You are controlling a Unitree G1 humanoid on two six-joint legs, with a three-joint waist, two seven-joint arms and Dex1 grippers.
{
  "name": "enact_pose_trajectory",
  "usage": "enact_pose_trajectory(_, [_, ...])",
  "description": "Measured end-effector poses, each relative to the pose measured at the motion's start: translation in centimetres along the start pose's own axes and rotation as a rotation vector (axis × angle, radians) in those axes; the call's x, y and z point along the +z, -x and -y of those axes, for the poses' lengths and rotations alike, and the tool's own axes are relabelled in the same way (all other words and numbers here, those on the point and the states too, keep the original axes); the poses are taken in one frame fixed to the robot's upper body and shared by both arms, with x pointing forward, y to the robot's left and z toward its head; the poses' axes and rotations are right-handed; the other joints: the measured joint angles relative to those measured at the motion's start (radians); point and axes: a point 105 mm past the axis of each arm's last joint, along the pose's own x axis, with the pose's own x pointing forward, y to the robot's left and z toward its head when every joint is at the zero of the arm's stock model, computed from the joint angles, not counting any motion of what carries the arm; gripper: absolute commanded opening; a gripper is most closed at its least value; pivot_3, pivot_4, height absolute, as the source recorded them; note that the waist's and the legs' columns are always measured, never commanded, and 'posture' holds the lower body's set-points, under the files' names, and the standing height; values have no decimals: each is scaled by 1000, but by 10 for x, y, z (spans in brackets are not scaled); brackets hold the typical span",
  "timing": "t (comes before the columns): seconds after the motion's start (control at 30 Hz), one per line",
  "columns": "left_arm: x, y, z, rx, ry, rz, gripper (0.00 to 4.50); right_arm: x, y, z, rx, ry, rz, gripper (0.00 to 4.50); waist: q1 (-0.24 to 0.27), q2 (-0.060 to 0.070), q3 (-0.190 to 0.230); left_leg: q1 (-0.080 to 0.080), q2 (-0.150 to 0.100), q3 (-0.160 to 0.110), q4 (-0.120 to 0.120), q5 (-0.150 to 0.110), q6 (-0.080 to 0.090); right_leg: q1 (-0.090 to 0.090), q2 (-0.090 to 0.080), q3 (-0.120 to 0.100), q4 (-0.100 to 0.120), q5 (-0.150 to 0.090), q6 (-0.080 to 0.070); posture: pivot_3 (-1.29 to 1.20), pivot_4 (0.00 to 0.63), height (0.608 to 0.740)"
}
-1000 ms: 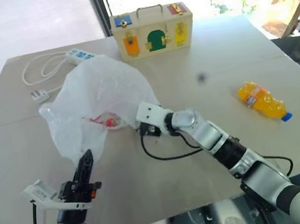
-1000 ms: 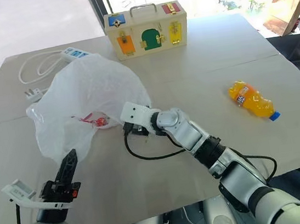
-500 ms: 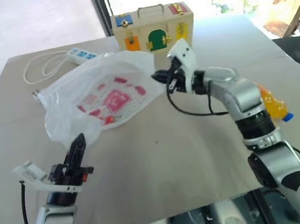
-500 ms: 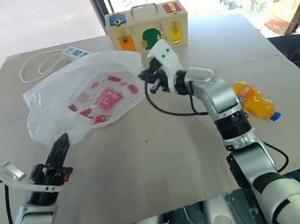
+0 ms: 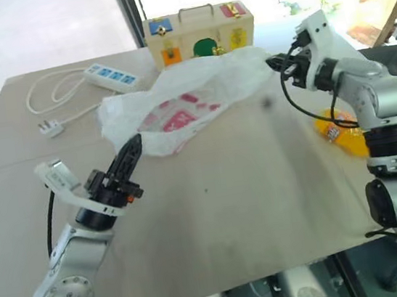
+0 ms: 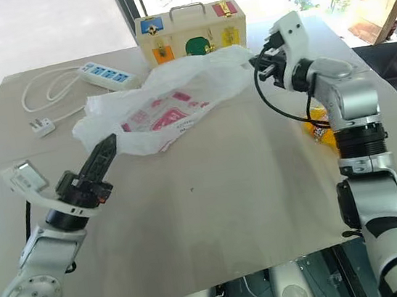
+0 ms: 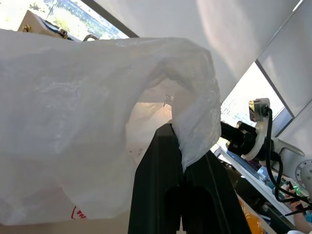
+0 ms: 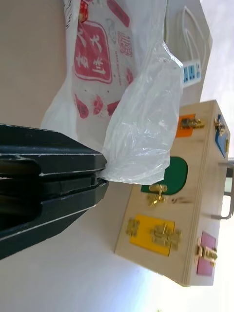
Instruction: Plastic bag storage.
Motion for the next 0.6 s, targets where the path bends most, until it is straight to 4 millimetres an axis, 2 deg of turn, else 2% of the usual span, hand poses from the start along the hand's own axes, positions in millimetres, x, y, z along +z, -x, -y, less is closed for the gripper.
enact_pose_trajectory(0.03, [1,-4,2,-11,10,5,0,1,4,4,-12,12,-5,609,1,0,0,0,0,0,0,0,0,0,0,0,0,0,0,0,150,739])
enact_pose_trajectory(0.07, [2,-6,3,-16,14,6,0,0,7,6,-15,18,-11,882,3,0,0,0,0,0,0,0,0,0,0,0,0,0,0,0,150,739])
enact_pose_trajectory(0.17, [2,-9,5,-26,31,6,0,-6,19,4,25,22,-37,2189,7,0,0,0,0,0,1,0,0,0,0,0,-1,0,0,0,150,739])
enact_pose_trajectory(0.3, [0,-11,4,-28,51,-4,0,-20,48,-2,111,46,-126,4215,20,0,0,-1,0,0,1,0,0,0,0,0,-1,0,0,0,150,739])
enact_pose_trajectory(0.33, [0,-12,4,-29,59,-2,0,-21,57,0,119,62,-148,4476,21,0,0,-1,0,0,1,0,0,0,-1,0,-2,0,0,0,150,739])
enact_pose_trajectory(0.37, [0,-12,4,-28,63,2,0,-24,66,2,123,76,-178,4476,24,0,0,-1,0,0,1,0,1,1,-1,0,-2,0,0,0,150,739])
enact_pose_trajectory(0.4, [0,-13,3,-21,66,5,0,-32,83,9,114,99,-243,4476,30,-1,1,-2,0,-1,1,0,1,1,-1,0,-2,0,0,0,150,739])
enact_pose_trajectory(0.43, [0,-13,3,-19,66,6,0,-36,88,13,106,101,-266,4476,31,-1,1,-2,0,-1,1,0,1,1,-1,0,-2,0,0,0,150,739])
enact_pose_trajectory(0.53, [-1,-14,4,-16,81,14,0,-63,123,39,-5,108,-442,4476,36,-1,1,-1,-1,1,2,0,1,1,-1,1,-2,0,0,0,150,739])
enact_pose_trajectory(0.6, [-2,-14,3,-11,85,15,0,-78,138,45,-36,69,-514,4476,33,-1,1,-1,1,2,2,0,1,1,0,2,-2,0,0,0,150,739])
